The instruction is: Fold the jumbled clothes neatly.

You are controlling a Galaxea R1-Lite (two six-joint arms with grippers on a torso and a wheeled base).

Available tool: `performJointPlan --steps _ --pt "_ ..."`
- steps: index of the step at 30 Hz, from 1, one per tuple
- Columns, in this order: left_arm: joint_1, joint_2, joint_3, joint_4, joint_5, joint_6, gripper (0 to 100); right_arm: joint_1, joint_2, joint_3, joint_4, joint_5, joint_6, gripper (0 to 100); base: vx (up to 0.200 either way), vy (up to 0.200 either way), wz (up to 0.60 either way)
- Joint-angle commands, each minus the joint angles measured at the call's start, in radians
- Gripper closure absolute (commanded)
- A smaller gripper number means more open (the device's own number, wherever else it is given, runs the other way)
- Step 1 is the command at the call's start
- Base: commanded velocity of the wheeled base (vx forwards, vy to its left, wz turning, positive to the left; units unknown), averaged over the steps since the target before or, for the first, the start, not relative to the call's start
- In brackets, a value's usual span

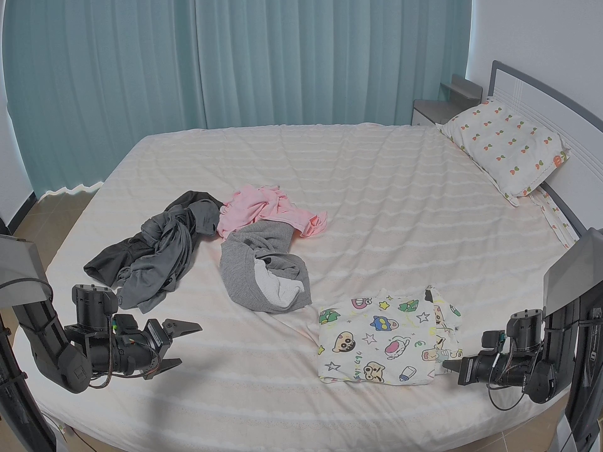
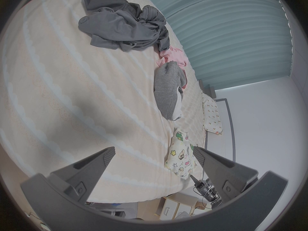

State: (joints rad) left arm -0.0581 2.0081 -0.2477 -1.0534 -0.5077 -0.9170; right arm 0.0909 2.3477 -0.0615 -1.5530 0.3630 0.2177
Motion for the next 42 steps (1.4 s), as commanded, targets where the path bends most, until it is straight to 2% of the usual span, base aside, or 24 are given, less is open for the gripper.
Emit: performJointPlan --steps 1,5,12,13,20,24,26,31,33,39,40,42 --pt "0.000 0.000 -0.001 0.000 0.001 0.000 0 -0.039 -0.002 -0.004 -0.010 0.001 -0.001 100 0.000 0.000 0.00" --pt "0.000 0.000 0.001 0.000 0.000 0.000 0 -0.046 -0.010 -0.021 -0.012 0.001 0.000 100 0.000 0.000 0.00" --pt "0.000 0.000 -0.001 0.000 0.000 0.000 0 -0.014 -0.140 -0.087 -0.009 0.027 0.020 100 0.000 0.000 0.00" --pt "0.000 0.000 -0.001 0.000 0.000 0.000 0 -0.010 -0.143 -0.100 -0.009 0.033 0.020 0 0.000 0.000 0.00" --pt "0.000 0.000 -0.001 0.000 0.000 0.000 0 0.040 -0.037 -0.273 0.039 0.030 0.022 0 0.000 0.000 0.00" --pt "0.000 0.000 -0.001 0.000 0.000 0.000 0 0.038 0.010 -0.377 0.136 0.028 0.022 0 0.000 0.000 0.00" --pt "0.000 0.000 -0.001 0.000 0.000 0.000 0 0.036 0.036 -0.480 0.264 0.028 0.023 0 0.000 0.000 0.00" --pt "-0.005 0.001 -0.001 0.000 0.001 0.001 0 0.041 0.071 -0.621 0.415 0.027 0.023 0 0.000 0.000 0.00" --pt "-0.005 0.001 -0.001 0.000 0.001 0.001 0 0.041 0.071 -0.621 0.415 0.027 0.023 0 0.000 0.000 0.00" --pt "-0.005 0.006 0.002 0.000 0.001 0.020 0 0.033 0.088 -0.762 0.593 0.025 0.023 0 0.000 0.000 0.00" --pt "-0.005 0.006 0.002 0.000 0.001 0.023 0 0.032 0.090 -0.773 0.600 0.025 0.023 100 0.000 0.000 0.00" --pt "-0.005 0.008 0.004 0.000 0.005 0.030 0 0.027 0.091 -0.793 0.613 0.025 0.026 100 0.000 0.000 0.00"
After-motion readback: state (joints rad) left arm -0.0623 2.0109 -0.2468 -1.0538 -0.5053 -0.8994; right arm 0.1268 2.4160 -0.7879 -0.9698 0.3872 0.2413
